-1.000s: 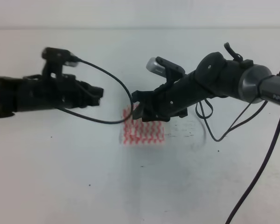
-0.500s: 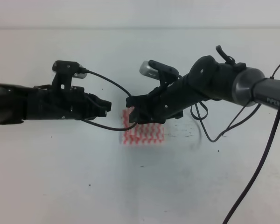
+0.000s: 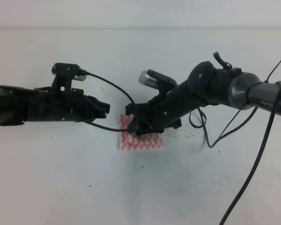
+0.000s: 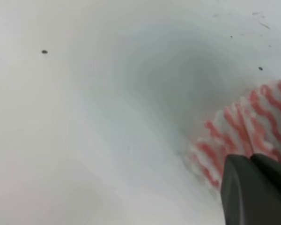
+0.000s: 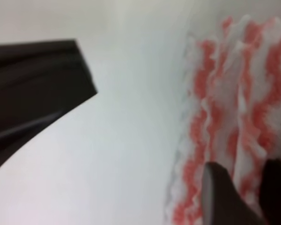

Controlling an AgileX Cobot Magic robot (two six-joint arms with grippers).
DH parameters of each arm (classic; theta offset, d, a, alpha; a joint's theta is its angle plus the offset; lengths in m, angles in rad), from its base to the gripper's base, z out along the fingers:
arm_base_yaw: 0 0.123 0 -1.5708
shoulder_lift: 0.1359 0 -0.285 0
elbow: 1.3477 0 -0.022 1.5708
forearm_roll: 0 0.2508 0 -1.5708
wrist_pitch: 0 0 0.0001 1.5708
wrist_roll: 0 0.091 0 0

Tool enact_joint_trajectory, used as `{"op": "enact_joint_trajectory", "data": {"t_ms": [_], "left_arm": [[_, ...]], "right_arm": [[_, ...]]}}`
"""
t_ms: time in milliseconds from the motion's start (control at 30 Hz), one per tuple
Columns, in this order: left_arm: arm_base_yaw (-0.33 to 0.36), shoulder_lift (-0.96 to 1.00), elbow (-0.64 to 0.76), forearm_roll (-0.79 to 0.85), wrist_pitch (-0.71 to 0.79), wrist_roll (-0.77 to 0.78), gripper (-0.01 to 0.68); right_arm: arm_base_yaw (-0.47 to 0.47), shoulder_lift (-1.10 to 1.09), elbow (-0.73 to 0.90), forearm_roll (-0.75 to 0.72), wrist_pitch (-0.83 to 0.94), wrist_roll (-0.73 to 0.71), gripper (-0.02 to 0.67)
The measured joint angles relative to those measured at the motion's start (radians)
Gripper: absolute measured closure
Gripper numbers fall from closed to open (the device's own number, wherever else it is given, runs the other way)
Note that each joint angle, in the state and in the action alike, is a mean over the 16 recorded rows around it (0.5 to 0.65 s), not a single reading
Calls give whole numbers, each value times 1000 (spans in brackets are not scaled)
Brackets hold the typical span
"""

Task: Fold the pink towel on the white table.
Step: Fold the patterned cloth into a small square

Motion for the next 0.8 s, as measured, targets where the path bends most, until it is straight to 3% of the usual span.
{"op": "enact_joint_trajectory", "data": {"t_ms": [800], "left_arm": [[0, 18, 0, -28, -36, 11, 678]], "right_arm": [[28, 15, -41, 34, 149, -3, 464]]}}
